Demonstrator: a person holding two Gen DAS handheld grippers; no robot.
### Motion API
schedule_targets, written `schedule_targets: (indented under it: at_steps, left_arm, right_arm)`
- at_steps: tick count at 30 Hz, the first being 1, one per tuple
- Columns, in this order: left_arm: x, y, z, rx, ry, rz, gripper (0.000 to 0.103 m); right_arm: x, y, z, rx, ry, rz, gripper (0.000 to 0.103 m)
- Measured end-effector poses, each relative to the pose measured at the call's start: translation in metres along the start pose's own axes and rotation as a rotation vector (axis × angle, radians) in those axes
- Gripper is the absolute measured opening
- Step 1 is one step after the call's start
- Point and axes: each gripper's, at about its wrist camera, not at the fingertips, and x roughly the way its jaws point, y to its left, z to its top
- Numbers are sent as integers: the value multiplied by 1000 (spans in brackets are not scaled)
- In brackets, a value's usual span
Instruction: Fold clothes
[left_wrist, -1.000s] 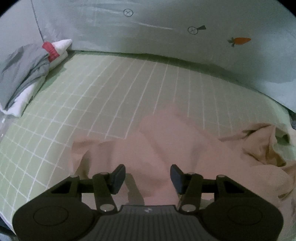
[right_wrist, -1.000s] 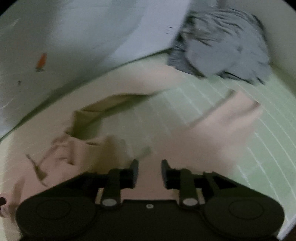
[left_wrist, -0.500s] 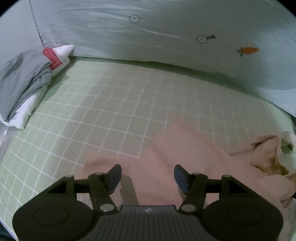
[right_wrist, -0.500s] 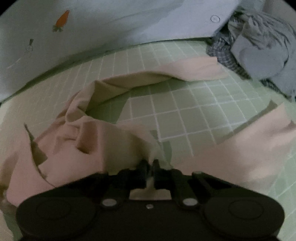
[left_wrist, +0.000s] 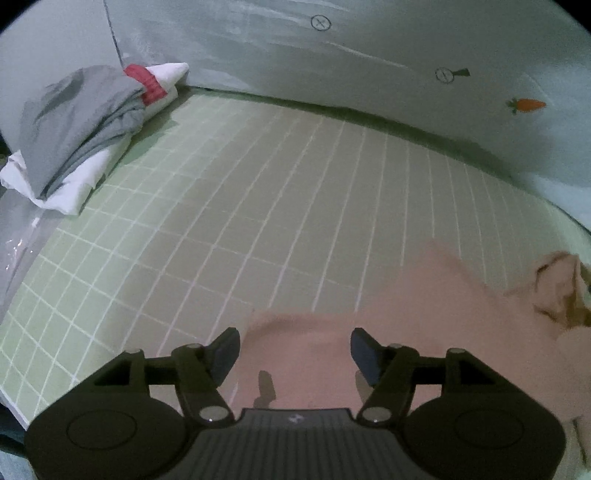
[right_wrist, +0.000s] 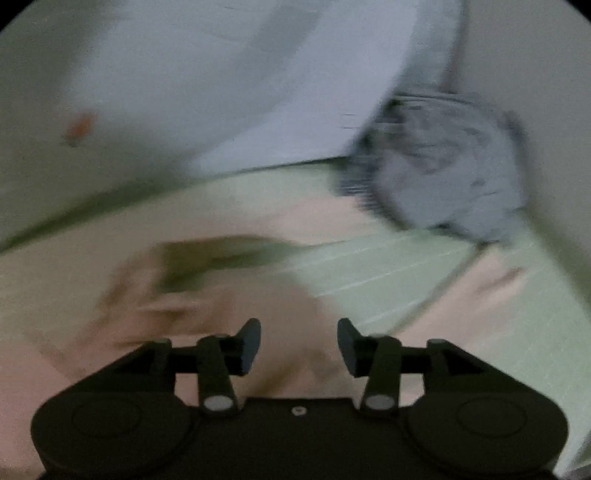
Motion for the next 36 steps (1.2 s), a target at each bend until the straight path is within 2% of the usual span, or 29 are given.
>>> schedule_targets:
  at_steps: [1,3,8,9,11,12,13,14,16,17,19,26,30,33,35,36]
  left_arm:
    - [-1,2,-2,9,2,-3,67]
    - [-4,5,-6,24,3,-9,67]
    - [-11,17,-13,53,0,-19,67]
    - [-12,19,-15,56,1,-18,67]
    - [-13,24,-18,54,5,-19,67]
    - [-13,25,-19,52,8,-18,67]
    - [-13,26,-21,50,12,-18,67]
    - [-12,26,-22,48,15,-17,67]
    - [-12,27,-24,45,20,-16,67]
    - [-11,28,-25,44,22,-16,67]
    - [-11,27,-26,38,22,-11,67]
    - [-12,18,-26,17,10,-11,67]
    - [-9,8,-22,-6,9,-10,67]
    - [-9,-8,-17,-3,-3,-22,67]
    - [-8,-23,-13,6,-12,-35,68]
    - [-6,-33,-10,17,-13,-46,72]
  right_arm:
    - [-3,12,-4,-8,-1,48,58]
    - [-7,35,-13,-25,6,126,58]
    - [8,77,-35,-77,96,146,62]
    - [11,77,-37,-83,110,141,65]
    - [15,76,-43,-91,137,139,65]
    - [16,73,-46,-87,150,150,56]
    - [17,69,-48,-85,160,162,40]
    - [16,66,-51,-86,167,176,34]
    - [13,57,-56,-75,171,196,9]
    - [11,52,-58,-65,168,204,5]
    - [-4,42,-59,-54,128,183,4]
    - [-58,0,-58,-22,-20,55,3]
    - [-47,-45,-66,50,41,-115,3]
    - [-41,-63,-60,94,55,-128,6]
    - [-36,-76,-56,124,65,-136,20]
    - [-34,-82,-54,139,69,-141,42]
